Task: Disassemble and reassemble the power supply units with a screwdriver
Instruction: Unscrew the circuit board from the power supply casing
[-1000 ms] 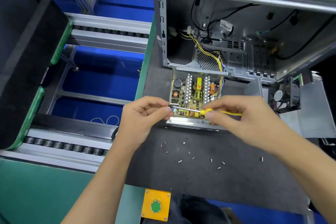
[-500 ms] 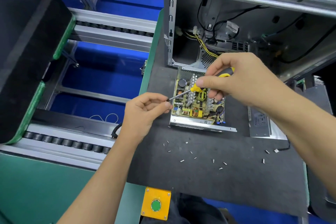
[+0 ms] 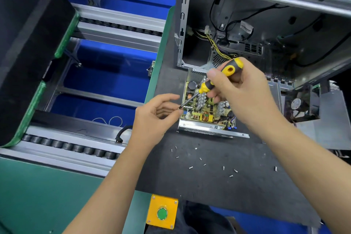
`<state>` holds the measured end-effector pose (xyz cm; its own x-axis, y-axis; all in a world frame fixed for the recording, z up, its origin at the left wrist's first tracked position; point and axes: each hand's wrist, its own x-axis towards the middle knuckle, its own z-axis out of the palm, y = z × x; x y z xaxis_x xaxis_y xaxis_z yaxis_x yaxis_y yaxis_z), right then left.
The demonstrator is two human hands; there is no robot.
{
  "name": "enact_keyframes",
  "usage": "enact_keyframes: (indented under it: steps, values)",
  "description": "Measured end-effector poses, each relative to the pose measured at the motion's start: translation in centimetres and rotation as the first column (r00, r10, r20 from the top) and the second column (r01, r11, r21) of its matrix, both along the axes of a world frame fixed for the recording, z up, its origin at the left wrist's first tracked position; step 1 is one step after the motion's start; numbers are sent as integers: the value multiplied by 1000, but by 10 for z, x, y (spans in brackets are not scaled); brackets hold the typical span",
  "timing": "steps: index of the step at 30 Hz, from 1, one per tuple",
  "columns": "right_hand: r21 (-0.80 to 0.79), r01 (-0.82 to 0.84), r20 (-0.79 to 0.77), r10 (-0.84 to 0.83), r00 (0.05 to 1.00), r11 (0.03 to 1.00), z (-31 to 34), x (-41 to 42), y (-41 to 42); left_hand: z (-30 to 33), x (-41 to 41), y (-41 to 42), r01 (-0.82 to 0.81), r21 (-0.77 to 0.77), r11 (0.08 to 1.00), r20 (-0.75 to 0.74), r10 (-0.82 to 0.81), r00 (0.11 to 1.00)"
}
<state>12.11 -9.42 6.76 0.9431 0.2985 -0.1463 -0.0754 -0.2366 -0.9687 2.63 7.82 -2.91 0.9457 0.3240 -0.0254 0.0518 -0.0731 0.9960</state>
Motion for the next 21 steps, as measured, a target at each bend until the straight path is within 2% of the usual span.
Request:
enact_keyframes:
  steps: [6,21]
  values:
    - [-33,-39,33,40,999,999,1,-4,6,-4,-2,-2,-4,42,999,5,3,1000]
    - [-117,-19,121,33,992,993,-7,-9,9,-11,-5,-5,35,-18,999,-44,-35,998]
